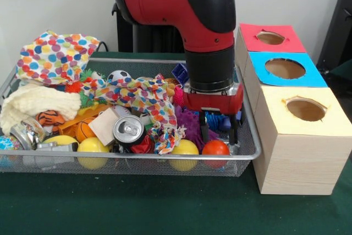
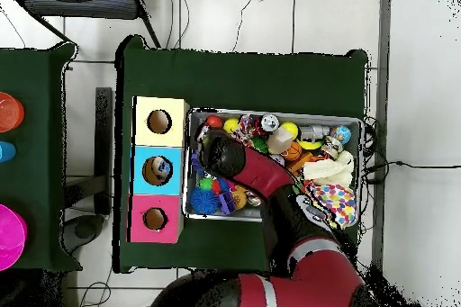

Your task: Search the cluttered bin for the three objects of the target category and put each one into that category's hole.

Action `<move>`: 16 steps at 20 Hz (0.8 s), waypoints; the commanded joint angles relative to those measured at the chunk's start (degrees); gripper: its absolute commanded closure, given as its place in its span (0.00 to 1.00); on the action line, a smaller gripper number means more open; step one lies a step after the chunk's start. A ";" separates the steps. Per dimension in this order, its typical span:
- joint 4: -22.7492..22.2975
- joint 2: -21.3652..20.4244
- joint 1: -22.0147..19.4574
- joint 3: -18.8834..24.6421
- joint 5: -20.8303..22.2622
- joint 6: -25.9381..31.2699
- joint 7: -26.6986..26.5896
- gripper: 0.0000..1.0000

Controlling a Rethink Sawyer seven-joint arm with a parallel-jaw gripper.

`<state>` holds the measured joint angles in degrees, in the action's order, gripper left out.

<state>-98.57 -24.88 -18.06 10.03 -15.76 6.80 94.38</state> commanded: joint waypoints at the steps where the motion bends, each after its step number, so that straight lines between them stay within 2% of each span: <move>1: -1.44 4.36 -1.44 6.92 -0.95 -5.44 13.61 0.00; 7: -1.68 5.36 -1.91 8.09 -0.78 -7.71 14.34 0.00; 16: -0.28 6.29 -1.78 7.58 -0.49 -7.64 12.87 0.00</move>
<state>-98.57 -21.62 -18.90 12.72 -15.78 2.26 94.44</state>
